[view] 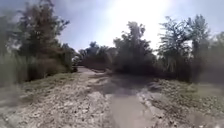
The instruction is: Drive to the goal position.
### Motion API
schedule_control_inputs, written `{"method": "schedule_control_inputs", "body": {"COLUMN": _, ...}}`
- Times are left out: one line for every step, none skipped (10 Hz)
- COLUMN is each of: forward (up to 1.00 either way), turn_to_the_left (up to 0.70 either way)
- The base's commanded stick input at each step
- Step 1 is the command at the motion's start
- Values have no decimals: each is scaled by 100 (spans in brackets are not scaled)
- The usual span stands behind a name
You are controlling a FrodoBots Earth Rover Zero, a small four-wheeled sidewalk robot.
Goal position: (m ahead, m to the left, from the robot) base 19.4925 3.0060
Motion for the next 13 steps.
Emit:
{"method": "schedule_control_inputs", "body": {"forward": 70, "turn_to_the_left": 0}}
{"method": "schedule_control_inputs", "body": {"forward": 70, "turn_to_the_left": 7}}
{"method": "schedule_control_inputs", "body": {"forward": 70, "turn_to_the_left": 27}}
{"method": "schedule_control_inputs", "body": {"forward": 70, "turn_to_the_left": 35}}
{"method": "schedule_control_inputs", "body": {"forward": 70, "turn_to_the_left": 35}}
{"method": "schedule_control_inputs", "body": {"forward": 70, "turn_to_the_left": 35}}
{"method": "schedule_control_inputs", "body": {"forward": 70, "turn_to_the_left": 35}}
{"method": "schedule_control_inputs", "body": {"forward": 70, "turn_to_the_left": 35}}
{"method": "schedule_control_inputs", "body": {"forward": 70, "turn_to_the_left": 0}}
{"method": "schedule_control_inputs", "body": {"forward": 70, "turn_to_the_left": 0}}
{"method": "schedule_control_inputs", "body": {"forward": 70, "turn_to_the_left": 0}}
{"method": "schedule_control_inputs", "body": {"forward": 70, "turn_to_the_left": 0}}
{"method": "schedule_control_inputs", "body": {"forward": 70, "turn_to_the_left": 0}}
